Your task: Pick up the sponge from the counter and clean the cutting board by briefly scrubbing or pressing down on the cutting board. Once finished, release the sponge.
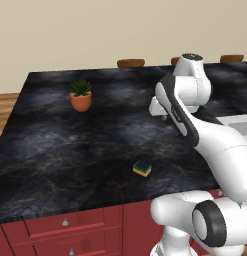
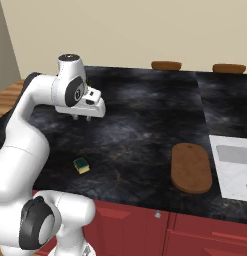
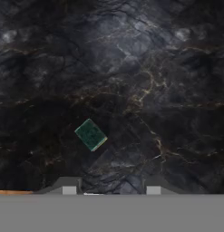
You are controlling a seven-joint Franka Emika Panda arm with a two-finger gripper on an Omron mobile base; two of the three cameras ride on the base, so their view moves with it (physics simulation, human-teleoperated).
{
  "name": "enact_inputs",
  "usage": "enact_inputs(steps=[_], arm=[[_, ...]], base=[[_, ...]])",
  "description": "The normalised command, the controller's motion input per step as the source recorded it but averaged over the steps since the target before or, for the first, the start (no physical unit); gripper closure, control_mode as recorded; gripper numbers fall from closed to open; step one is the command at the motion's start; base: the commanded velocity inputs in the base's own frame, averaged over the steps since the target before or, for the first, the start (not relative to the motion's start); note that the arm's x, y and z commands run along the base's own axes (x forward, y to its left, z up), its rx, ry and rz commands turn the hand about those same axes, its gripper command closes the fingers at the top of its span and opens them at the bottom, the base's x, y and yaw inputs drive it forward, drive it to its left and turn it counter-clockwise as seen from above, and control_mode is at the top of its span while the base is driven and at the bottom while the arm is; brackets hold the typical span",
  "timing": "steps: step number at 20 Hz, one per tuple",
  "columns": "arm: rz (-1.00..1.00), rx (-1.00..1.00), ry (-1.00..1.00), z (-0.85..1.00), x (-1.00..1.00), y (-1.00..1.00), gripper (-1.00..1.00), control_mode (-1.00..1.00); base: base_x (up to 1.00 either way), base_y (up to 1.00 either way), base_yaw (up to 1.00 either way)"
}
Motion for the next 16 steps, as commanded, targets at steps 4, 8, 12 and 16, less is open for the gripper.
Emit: enact_inputs(steps=[4,8,12,16], arm=[[0.01,0.0,0.0,-0.03,-0.04,0.06,-1.0,-1.0],[0.1,0.0,0.0,-0.47,0.0,0.32,-1.0,-1.0],[0.27,0.0,0.0,-0.73,0.07,0.27,-1.0,-1.0],[0.42,0.0,0.01,-0.83,0.26,0.16,-1.0,-1.0]], base=[[0.0,0.0,0.0],[0.0,0.0,0.0],[0.0,0.0,0.0],[0.0,0.0,0.0]])
